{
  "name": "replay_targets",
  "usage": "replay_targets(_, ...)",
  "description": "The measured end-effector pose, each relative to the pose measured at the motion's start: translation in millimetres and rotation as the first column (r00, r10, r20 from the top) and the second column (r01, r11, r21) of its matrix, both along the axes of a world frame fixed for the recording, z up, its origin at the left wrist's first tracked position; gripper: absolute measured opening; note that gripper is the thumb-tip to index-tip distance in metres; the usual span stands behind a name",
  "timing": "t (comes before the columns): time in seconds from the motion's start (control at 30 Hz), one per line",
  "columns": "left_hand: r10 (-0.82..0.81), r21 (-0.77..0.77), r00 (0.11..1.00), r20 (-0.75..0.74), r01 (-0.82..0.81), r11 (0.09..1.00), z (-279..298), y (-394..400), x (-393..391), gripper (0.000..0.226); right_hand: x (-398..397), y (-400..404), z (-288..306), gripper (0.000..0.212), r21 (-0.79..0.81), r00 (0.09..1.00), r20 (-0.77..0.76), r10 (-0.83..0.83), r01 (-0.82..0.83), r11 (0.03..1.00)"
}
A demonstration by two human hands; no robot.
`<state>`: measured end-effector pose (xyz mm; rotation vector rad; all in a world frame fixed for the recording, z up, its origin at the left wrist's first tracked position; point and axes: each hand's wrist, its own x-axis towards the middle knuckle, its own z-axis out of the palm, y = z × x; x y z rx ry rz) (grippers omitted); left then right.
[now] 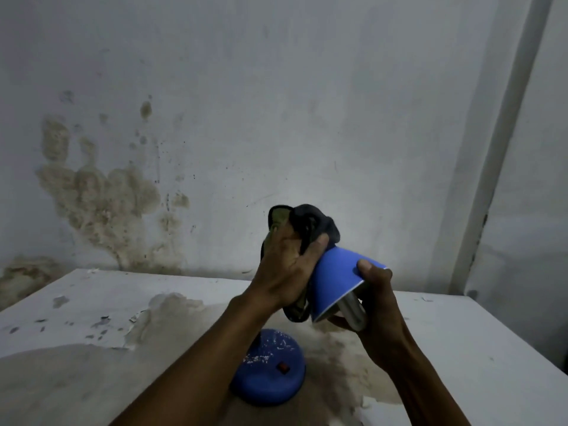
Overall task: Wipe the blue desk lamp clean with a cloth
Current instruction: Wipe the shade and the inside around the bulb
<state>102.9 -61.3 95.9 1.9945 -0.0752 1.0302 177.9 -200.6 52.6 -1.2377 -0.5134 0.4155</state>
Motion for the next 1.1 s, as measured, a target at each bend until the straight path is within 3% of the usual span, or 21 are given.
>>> replay_targets(0.1,-0.010,-0.116,1.000,-0.003,0.010,0.993,1,-8,3,0.035,0,1,0,0.097,-0.011,0.999,0.030,-0.015,0.015,1.000)
replay_targets(0.23,-0.120,-0.086,0.990,0.069,0.126,0.988,-30,-38,-14,0.034,1,3,-1,0.096,-0.023,0.996,0.080,-0.026,0.028,0.999)
replay_targets(0.37,-0.194,-0.015,0.978,0.081,0.196,0.981,-48,-52,-25,0.041,5,0,0,0.069,-0.038,0.994,0.098,0.056,-0.052,0.998)
replay_targets(0.53,-0.016,0.148,0.998,0.056,0.007,0.989,-15,-18,-9,0.031,1,-5,-3,0.061,0.000,0.991,0.092,0.101,-0.102,0.995)
replay_targets(0.77,0.095,-0.016,0.995,-0.020,-0.095,0.995,6,-12,7,0.028,-6,0,6,0.102,0.003,0.999,0.010,0.042,-0.042,0.999)
replay_targets(0.83,0.081,-0.035,0.997,0.011,-0.080,0.996,-1,-26,-3,0.019,-6,1,5,0.104,-0.014,0.999,0.018,0.033,-0.033,0.999)
replay_targets(1.0,-0.156,-0.046,0.986,0.067,0.159,0.986,-45,-58,-30,0.047,-5,1,6,0.099,-0.026,0.998,0.060,0.032,-0.031,0.999)
replay_targets(1.1,-0.132,0.026,0.989,0.073,0.130,0.991,-40,-43,-28,0.047,-10,0,4,0.095,-0.024,0.994,0.109,0.032,-0.029,0.999)
